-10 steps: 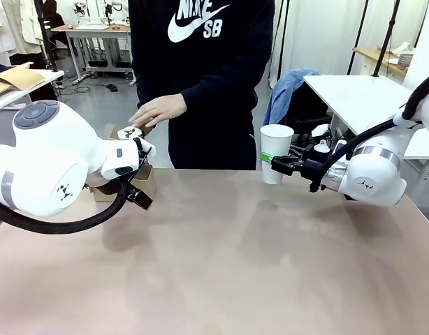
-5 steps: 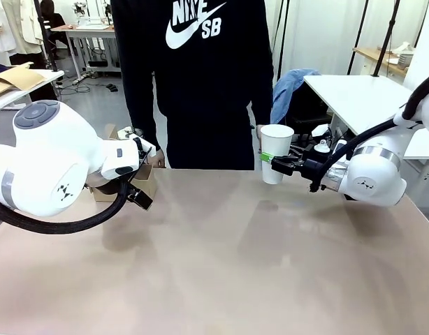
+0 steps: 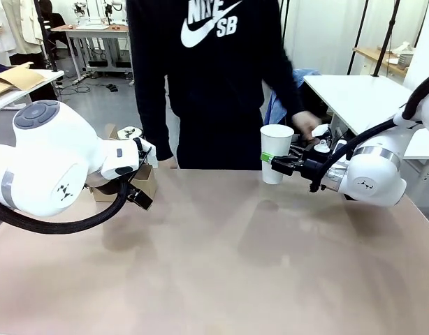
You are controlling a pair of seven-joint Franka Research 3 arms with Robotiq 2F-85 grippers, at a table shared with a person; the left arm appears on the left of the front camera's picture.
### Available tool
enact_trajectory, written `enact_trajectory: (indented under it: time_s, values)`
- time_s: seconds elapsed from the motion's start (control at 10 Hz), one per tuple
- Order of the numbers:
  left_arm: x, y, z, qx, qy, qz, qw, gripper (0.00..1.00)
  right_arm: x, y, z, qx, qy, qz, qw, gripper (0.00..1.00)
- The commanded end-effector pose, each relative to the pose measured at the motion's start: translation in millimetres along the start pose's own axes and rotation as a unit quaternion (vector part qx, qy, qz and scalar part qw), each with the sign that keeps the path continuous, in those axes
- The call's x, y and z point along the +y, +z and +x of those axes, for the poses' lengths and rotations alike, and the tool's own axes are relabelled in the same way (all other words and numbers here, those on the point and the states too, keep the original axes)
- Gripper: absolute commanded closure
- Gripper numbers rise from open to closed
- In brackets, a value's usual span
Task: Pour a drink into a cup and package it in a carrier.
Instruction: When a person places the Paper Cup Lid on the 600 ml Paper Cup , lift the 600 ml Paper Cup.
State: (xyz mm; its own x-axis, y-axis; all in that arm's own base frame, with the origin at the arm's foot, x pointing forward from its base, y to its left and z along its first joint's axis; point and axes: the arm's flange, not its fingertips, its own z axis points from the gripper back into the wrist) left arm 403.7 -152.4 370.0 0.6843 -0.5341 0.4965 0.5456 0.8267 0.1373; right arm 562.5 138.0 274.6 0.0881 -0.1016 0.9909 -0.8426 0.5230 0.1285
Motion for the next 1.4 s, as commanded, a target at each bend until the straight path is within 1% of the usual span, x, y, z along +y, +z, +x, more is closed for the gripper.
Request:
enact_trajectory:
  time_s: [0.0,1.3]
  values:
    - [0.5,0.4,-0.2,-0.001,0.001,-0.001,1.000,0.00,1.9,-2.8,4.3,-0.001,-0.002,-0.009,1.000,0.20]
    - [0.5,0.4,-0.2,-0.001,0.001,-0.001,1.000,0.00,1.9,-2.8,4.3,-0.001,-0.002,-0.009,1.000,0.20]
